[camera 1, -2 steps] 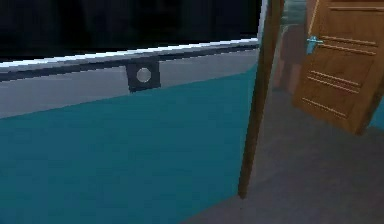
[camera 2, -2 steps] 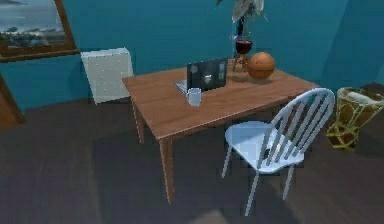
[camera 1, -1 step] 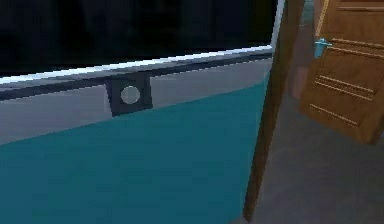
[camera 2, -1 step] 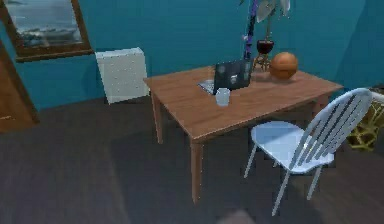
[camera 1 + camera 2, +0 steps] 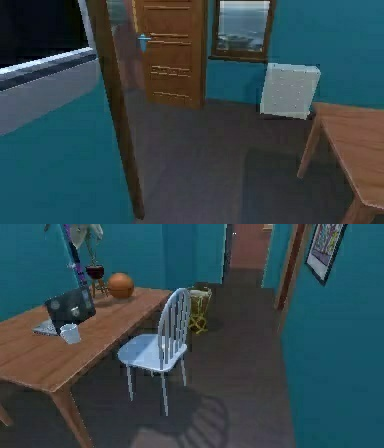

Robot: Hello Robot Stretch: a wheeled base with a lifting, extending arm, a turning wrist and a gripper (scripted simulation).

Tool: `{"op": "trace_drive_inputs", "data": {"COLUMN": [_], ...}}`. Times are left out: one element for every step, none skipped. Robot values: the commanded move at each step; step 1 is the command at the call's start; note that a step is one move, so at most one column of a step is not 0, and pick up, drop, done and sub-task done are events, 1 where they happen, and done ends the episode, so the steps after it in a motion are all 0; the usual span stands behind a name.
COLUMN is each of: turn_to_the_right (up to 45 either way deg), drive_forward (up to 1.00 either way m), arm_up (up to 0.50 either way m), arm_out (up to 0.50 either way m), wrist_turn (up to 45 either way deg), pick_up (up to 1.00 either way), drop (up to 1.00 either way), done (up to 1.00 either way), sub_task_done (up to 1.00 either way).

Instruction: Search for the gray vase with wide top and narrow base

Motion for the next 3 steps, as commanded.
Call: {"op": "trace_drive_inputs", "data": {"turn_to_the_right": [45.0,33.0,0.0], "drive_forward": [0.0,0.0,0.05], "arm_up": [0.0,0.0,0.0], "arm_out": [0.0,0.0,0.0], "wrist_turn": [0.0,0.0,0.0], "pick_up": [0.0,0.0,0.0], "drop": [0.0,0.0,0.0], "done": [0.0,0.0,0.0], "sub_task_done": [0.0,0.0,0.0]}}
